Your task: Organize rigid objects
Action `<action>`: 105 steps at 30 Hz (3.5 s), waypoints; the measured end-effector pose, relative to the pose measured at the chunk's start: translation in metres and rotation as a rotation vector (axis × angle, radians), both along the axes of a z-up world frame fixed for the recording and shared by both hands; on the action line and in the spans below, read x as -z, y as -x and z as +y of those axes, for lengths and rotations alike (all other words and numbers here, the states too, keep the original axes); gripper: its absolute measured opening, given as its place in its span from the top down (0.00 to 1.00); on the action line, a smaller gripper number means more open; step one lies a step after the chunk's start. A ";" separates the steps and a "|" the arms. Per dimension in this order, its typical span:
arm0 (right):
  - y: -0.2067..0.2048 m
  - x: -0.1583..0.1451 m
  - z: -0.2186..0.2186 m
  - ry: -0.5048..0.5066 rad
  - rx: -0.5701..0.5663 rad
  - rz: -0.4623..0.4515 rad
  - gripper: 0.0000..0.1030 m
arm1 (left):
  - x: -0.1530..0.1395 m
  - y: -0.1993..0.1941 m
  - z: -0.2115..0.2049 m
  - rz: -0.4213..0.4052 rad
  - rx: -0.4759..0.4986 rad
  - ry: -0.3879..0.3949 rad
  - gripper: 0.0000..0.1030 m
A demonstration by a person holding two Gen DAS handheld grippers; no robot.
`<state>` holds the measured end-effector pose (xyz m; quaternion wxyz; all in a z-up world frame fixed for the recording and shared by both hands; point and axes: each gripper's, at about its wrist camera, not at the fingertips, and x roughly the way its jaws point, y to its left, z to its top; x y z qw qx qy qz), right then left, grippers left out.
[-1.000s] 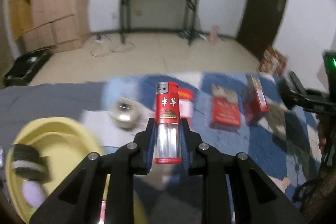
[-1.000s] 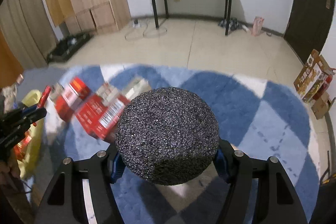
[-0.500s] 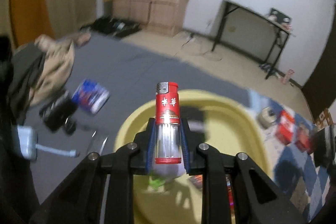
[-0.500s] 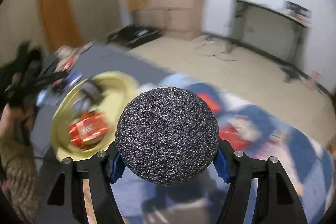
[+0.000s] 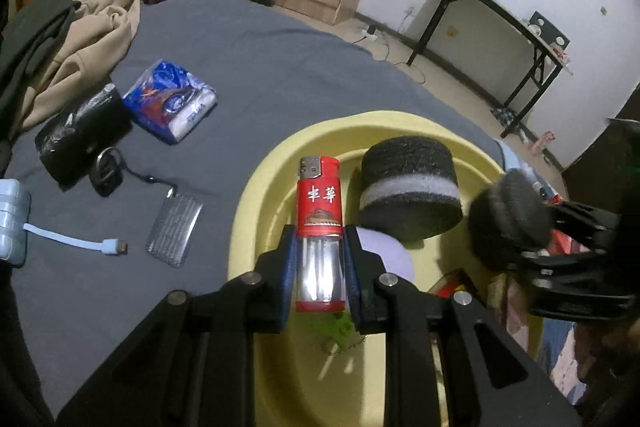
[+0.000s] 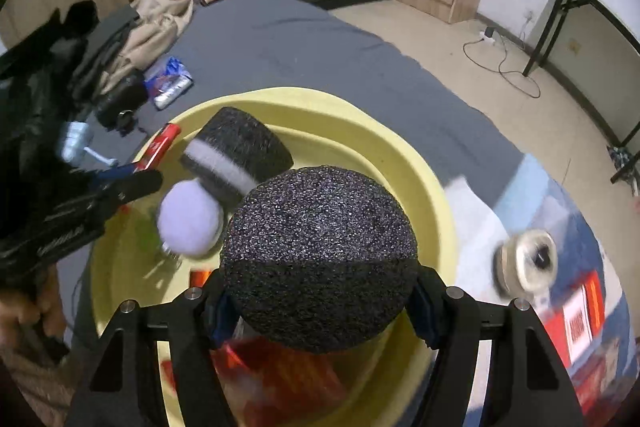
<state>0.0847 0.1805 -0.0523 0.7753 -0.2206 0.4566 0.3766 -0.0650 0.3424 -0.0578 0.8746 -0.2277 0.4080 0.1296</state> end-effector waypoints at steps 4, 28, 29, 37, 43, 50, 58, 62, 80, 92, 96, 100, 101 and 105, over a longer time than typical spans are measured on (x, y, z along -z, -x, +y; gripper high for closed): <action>-0.023 0.022 0.023 0.051 -0.002 0.003 0.35 | 0.002 -0.008 -0.009 0.006 0.038 0.007 0.77; 0.049 -0.087 -0.160 -0.319 0.195 -0.184 0.00 | -0.112 0.024 -0.079 -0.242 0.140 -0.179 0.00; 0.053 -0.092 -0.183 -0.341 0.237 -0.199 0.00 | -0.119 0.020 -0.094 -0.246 0.172 -0.209 0.00; 0.052 -0.080 -0.341 -0.350 0.585 -0.293 0.00 | -0.101 -0.059 -0.243 -0.183 0.565 -0.230 0.00; 0.030 -0.048 -0.367 -0.291 0.694 -0.217 0.00 | -0.045 -0.098 -0.328 -0.042 0.763 -0.306 0.00; 0.001 -0.034 -0.385 -0.335 0.636 -0.136 0.00 | -0.033 -0.113 -0.296 -0.063 0.653 -0.225 0.00; -0.024 -0.024 -0.383 -0.377 0.743 -0.049 0.00 | 0.000 -0.136 -0.281 -0.053 0.611 -0.129 0.00; -0.029 -0.017 -0.368 -0.348 0.740 -0.029 0.01 | 0.009 -0.143 -0.283 -0.058 0.598 -0.098 0.00; -0.044 0.006 -0.355 -0.320 0.715 0.002 0.60 | 0.015 -0.147 -0.298 -0.013 0.653 -0.179 0.25; -0.045 0.014 -0.348 -0.263 0.710 -0.012 0.80 | 0.014 -0.150 -0.302 -0.071 0.619 -0.194 0.26; -0.048 0.019 -0.347 -0.265 0.696 -0.017 0.80 | 0.015 -0.148 -0.307 -0.081 0.631 -0.218 0.44; -0.044 0.012 -0.351 -0.264 0.711 -0.058 0.80 | 0.016 -0.150 -0.305 -0.078 0.633 -0.198 0.43; -0.043 0.011 -0.351 -0.248 0.715 -0.071 0.80 | 0.017 -0.152 -0.305 -0.080 0.622 -0.193 0.43; -0.046 0.020 -0.347 -0.212 0.717 -0.067 0.80 | 0.019 -0.157 -0.309 -0.095 0.596 -0.196 0.40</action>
